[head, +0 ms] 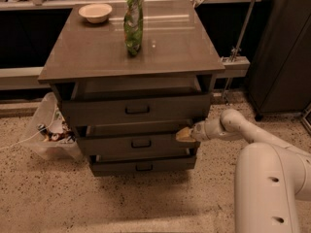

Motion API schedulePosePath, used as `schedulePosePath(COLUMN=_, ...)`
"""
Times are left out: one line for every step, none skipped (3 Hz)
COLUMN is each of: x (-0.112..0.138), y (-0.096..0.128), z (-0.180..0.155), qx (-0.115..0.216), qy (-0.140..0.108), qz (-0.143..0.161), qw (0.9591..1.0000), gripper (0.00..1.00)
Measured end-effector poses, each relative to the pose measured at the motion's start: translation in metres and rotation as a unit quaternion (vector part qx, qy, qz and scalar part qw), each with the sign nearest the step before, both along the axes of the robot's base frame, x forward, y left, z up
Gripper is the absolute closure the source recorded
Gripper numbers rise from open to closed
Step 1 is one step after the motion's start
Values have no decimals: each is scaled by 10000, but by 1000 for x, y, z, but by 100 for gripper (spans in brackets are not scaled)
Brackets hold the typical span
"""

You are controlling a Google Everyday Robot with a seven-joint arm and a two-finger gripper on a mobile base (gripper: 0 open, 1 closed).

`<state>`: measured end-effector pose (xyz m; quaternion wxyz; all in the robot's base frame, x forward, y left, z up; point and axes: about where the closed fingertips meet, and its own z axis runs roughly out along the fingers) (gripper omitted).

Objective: Close middle drawer

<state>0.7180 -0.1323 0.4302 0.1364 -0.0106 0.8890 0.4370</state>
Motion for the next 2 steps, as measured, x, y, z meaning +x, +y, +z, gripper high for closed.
schedulePosePath(x=0, y=0, z=0, qx=0, qy=0, qz=0, qw=10000, gripper=100)
schedulePosePath(x=-10, y=3, z=6, qx=66, qy=-51, qz=69, qw=9999, gripper=100)
